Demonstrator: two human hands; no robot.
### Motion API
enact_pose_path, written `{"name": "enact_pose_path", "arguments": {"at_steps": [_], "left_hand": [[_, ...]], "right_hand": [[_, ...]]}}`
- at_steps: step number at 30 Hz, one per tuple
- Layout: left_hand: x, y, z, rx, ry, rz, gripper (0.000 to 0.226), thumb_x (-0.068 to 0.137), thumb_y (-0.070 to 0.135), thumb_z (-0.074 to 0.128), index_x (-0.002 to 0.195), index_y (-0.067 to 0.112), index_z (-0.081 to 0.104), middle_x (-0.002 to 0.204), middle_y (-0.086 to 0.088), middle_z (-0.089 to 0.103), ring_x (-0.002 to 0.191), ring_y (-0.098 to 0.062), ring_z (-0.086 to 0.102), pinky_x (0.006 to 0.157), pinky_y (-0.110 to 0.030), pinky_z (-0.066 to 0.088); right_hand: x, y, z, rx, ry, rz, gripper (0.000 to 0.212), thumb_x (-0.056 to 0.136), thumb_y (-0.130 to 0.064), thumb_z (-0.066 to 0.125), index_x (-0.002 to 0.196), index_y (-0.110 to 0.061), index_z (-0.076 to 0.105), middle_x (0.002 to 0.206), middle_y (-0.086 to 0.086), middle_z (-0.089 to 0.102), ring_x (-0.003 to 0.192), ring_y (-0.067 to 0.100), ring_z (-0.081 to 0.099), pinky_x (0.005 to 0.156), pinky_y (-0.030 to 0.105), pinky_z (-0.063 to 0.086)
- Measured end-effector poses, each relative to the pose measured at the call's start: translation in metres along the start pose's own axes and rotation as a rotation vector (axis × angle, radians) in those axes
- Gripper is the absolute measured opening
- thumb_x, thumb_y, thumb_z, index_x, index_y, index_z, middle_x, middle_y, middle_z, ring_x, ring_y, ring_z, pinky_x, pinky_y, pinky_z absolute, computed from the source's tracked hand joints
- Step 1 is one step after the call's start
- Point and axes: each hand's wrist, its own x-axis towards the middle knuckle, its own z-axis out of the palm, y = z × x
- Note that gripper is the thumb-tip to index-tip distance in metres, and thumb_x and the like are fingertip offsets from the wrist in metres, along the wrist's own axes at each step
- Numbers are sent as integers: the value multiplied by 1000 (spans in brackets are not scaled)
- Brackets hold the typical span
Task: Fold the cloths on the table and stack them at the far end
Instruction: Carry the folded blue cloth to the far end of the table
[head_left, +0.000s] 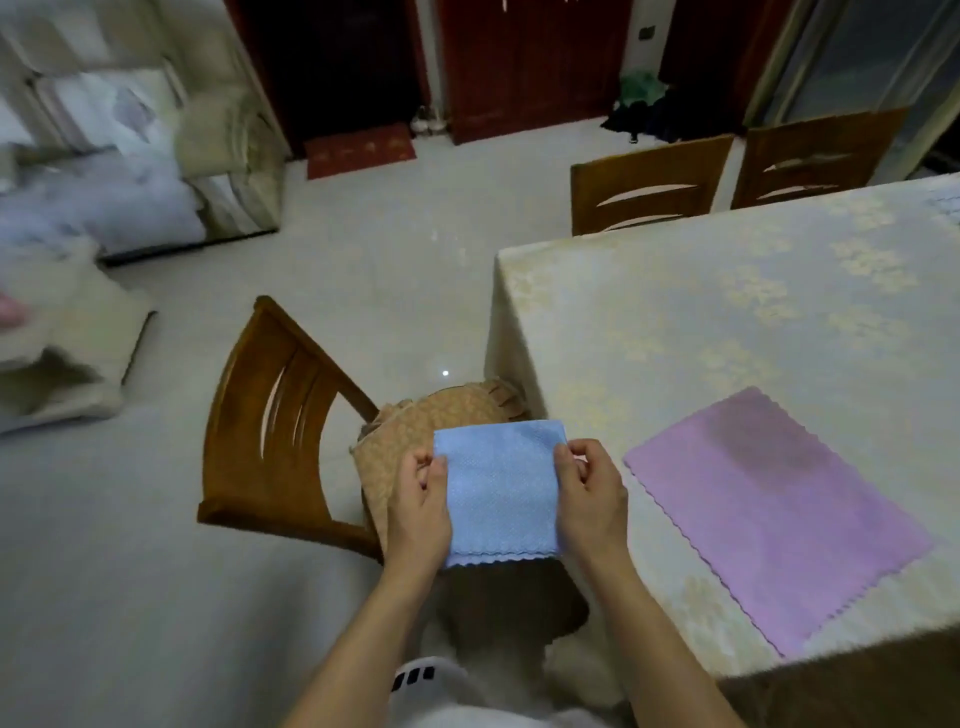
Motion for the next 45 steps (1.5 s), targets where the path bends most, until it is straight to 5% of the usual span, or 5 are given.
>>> {"name": "enact_pose_path", "arguments": {"at_steps": [9,15,24,32,45], "left_hand": [[-16,-29,-112,-55,363,-103,15,103,30,45,102,15,50,87,3,56,77,-7,53,54,-8,40],[-21,-69,-191,-63,519,-163,17,103,31,46,86,24,47,80,3,53,72,-13,48,61,-27,39],[-17,-127,-305,-133,622,-227,16,102,30,49,88,22,50,76,3,54,67,-14,46,62,-33,38],[0,-168,-418,-135,644,-263,17,102,29,48,89,19,51,73,6,51,64,-10,44,62,-32,37],[15,-203,-535,-142,690,-260,16,102,28,47,87,24,48,73,3,50,59,-3,41,54,-19,34]], "right_hand": [[-41,-58,96,14,-331,-162,18,100,-28,55,84,-21,58,76,-3,61,69,11,54,62,28,40],[-91,-82,169,35,-550,-177,21,103,-33,49,94,-17,59,84,6,62,77,18,59,66,27,44],[-167,-118,269,81,-635,-151,18,103,-23,51,94,-9,61,81,3,58,65,-5,50,63,13,40],[-219,-140,377,-71,-620,-245,17,101,-27,54,86,-20,59,74,-8,61,69,3,55,67,30,43],[-281,-186,485,-113,-703,-280,19,103,-29,49,92,-19,60,81,-6,64,76,4,58,64,24,43]]}}
